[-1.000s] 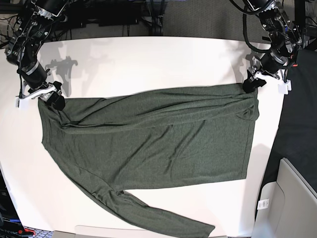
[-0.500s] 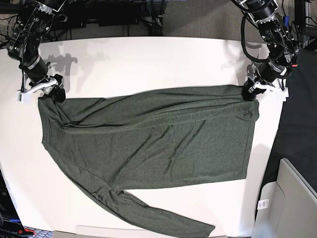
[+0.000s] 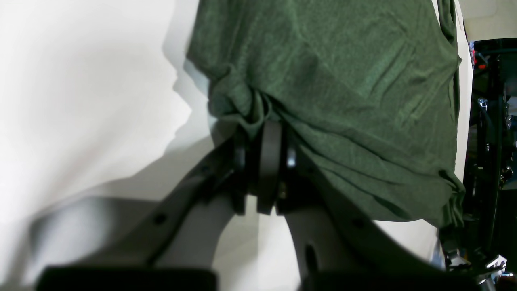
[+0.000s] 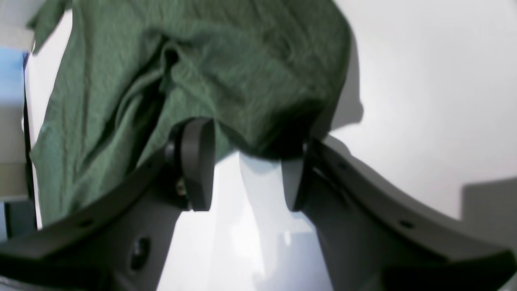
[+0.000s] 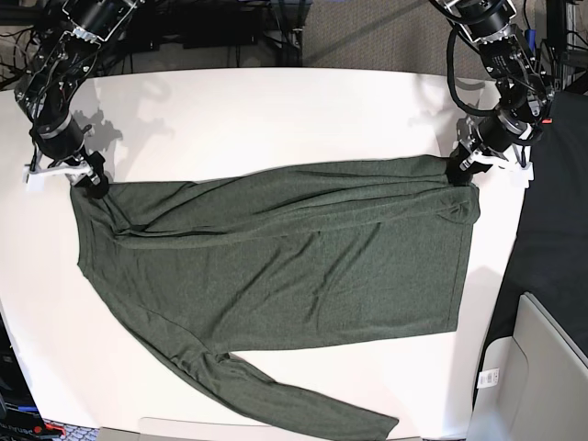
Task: Fold the T-shirt properly
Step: 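Lift the hem with both grippers and drag it away from the collar, then lower the hem onto the table and open both grippers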
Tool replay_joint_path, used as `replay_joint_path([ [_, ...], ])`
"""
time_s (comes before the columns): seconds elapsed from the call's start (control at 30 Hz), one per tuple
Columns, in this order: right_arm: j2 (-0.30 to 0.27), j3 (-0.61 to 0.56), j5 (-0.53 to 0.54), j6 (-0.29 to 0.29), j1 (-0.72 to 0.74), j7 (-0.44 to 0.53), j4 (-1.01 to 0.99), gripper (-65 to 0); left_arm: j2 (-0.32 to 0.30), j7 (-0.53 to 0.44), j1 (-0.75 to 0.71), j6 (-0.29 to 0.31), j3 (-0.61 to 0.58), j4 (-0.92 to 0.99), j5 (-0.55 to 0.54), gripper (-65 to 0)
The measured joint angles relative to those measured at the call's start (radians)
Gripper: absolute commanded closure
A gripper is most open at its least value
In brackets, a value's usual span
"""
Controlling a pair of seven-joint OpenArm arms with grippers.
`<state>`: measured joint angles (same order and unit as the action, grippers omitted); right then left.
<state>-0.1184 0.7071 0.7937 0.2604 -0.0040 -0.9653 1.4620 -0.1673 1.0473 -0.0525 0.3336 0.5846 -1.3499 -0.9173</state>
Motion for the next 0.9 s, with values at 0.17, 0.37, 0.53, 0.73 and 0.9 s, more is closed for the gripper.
replay_joint_path([
  [0.17,0.000,0.002,-0.037,-0.005,0.054,-0.003,-0.033,-26.1,-0.001,-0.001,0.000,0.000,0.000,0.000,0.000,-0.2],
  [0.37,0.006,0.001,-0.111,-0.011,0.118,-0.010,-0.061,-18.7,-0.002,0.000,-0.001,0.000,0.000,0.000,0.000,-0.2],
  [0.53,0.007,0.001,-0.132,-0.018,0.116,-0.026,-0.061,0.0,-0.013,0.000,-0.013,0.004,0.000,-0.001,-0.009,-0.2],
  [0.73,0.006,0.015,-0.115,-0.014,0.051,-0.030,0.000,-0.2,-0.053,0.003,-0.043,0.008,0.005,-0.004,-0.014,-0.2],
  [0.9,0.003,0.020,-0.100,-0.015,-0.013,-0.036,0.104,-0.2,-0.063,-0.002,-0.065,0.011,0.005,-0.006,-0.023,-0.2],
])
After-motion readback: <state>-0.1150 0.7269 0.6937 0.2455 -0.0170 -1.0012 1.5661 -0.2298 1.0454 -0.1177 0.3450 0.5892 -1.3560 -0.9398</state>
